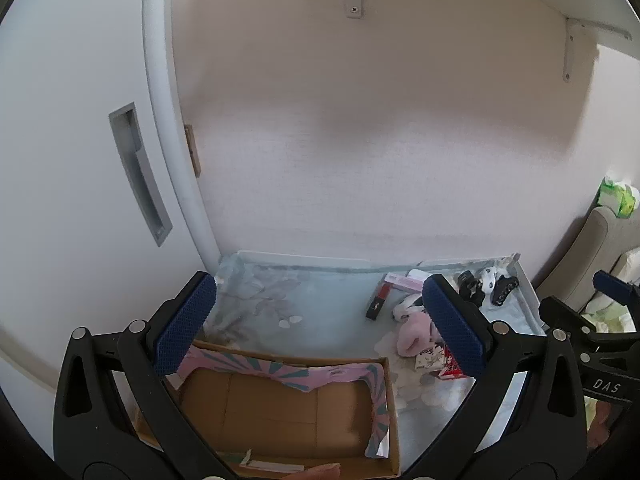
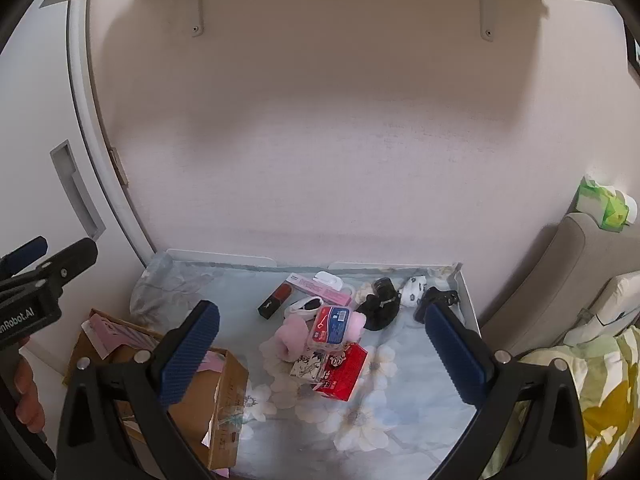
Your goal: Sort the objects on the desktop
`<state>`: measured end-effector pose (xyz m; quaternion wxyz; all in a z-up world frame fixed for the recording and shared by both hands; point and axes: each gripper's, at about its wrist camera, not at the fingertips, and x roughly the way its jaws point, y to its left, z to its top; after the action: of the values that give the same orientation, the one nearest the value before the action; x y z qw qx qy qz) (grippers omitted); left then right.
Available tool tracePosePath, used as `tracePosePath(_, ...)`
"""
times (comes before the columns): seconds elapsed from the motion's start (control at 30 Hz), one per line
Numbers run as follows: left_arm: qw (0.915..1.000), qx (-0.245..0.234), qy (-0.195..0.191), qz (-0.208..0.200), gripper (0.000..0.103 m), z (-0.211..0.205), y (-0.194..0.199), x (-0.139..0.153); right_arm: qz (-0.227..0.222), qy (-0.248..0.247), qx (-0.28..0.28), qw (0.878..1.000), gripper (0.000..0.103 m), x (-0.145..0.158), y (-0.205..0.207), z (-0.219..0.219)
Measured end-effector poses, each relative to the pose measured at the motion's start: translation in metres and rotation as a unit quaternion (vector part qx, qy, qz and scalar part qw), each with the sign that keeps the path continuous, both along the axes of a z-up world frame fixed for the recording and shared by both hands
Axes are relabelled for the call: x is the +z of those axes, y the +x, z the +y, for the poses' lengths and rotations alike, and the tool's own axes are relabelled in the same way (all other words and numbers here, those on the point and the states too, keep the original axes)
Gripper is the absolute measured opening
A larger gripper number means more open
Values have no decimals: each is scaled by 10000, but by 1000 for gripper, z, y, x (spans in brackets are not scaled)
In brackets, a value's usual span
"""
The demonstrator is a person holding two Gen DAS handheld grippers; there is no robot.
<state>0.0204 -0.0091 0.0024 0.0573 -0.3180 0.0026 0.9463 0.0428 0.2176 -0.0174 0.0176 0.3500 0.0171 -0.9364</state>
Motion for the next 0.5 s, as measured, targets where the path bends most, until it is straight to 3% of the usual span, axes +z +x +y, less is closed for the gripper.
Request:
tracePosePath(0.27,9999,-91,44,-13,103,4,-1,-2,73,110,-94,9999,102,0,1,1)
tracePosePath(0.5,9999,118,105,8,103,1,1,-5,99,158,-87,9998,102,-1,2,0)
